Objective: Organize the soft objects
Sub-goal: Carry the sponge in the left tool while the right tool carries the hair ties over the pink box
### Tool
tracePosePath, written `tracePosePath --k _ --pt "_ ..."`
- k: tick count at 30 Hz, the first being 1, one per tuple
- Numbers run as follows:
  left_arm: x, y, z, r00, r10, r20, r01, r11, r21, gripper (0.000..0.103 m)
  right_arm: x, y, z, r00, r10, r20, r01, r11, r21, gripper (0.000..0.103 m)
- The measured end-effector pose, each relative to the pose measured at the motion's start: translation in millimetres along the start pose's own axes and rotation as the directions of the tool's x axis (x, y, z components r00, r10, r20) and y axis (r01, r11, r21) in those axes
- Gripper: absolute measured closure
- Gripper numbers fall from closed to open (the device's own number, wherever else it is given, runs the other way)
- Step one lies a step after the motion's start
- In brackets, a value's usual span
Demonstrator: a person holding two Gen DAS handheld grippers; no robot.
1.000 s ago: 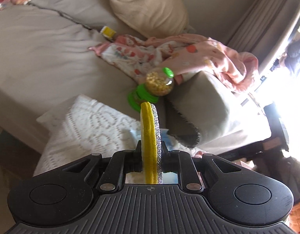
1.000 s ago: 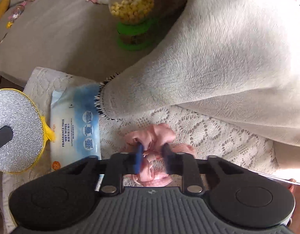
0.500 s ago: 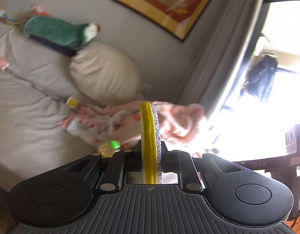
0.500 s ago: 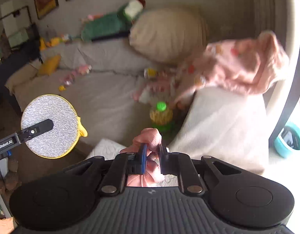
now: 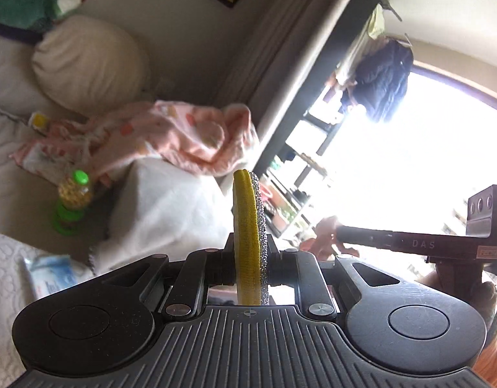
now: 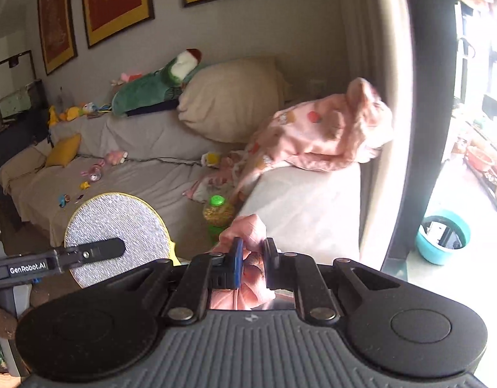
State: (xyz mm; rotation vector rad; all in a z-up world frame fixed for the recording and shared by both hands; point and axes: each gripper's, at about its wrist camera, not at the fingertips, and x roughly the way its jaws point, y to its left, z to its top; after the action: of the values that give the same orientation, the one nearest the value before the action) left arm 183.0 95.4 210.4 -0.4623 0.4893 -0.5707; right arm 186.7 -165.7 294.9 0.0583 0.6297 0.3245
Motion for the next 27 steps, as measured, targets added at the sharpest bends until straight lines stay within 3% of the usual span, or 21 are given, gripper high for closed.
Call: tracePosePath --k 8,14,17,19,21,22,24,27 --pt "78.1 -37.3 -51.0 0.98 -0.052 -0.192 0.052 0.999 -0.006 0.085 -7.5 -49.3 -34.7 1.0 -0.009 -0.009 0.01 0.997 0.072 0.09" --pt "122.5 -39.5 -88.3 0.96 -0.06 -0.273 0.054 0.998 -0.029 0.085 2.0 -79.0 -60.8 0.998 0.017 -0.064 -0.008 0.99 0.143 0.09" --pt "148.4 -36.4 -102.5 0.94 -0.075 -0.334 0.073 0.997 -0.018 0.085 9.4 -89.5 -74.1 0.996 0.021 -0.088 -0.008 0.989 0.15 0.09" --pt "167.0 -36.1 -114.3 0.916 -0.037 -0.4 0.053 0.998 0.03 0.084 17.1 -95.0 -80.6 0.994 0.011 -0.106 0.006 0.988 0.156 0.09" --pt "180.7 -37.7 -126.9 0.903 0.063 -0.426 0.001 0.989 0.15 0.081 27.0 -99.4 -86.4 0.992 0.014 -0.125 0.007 0.987 0.162 0.09" --pt "184.9 -38.7 -132.1 0.902 0.124 -0.413 -0.032 0.974 0.223 0.073 32.2 -101.9 -89.9 0.99 0.02 -0.136 0.004 0.985 0.171 0.09" --pt "184.8 -38.1 -139.2 0.905 0.219 -0.366 -0.095 0.94 0.327 0.067 43.6 -104.7 -97.0 0.986 0.033 -0.162 -0.002 0.983 0.186 0.09" --pt "175.9 -33.4 -131.1 0.917 0.246 -0.314 -0.136 0.933 0.335 0.066 62.5 -102.8 -108.7 0.976 0.045 -0.212 -0.005 0.982 0.187 0.09"
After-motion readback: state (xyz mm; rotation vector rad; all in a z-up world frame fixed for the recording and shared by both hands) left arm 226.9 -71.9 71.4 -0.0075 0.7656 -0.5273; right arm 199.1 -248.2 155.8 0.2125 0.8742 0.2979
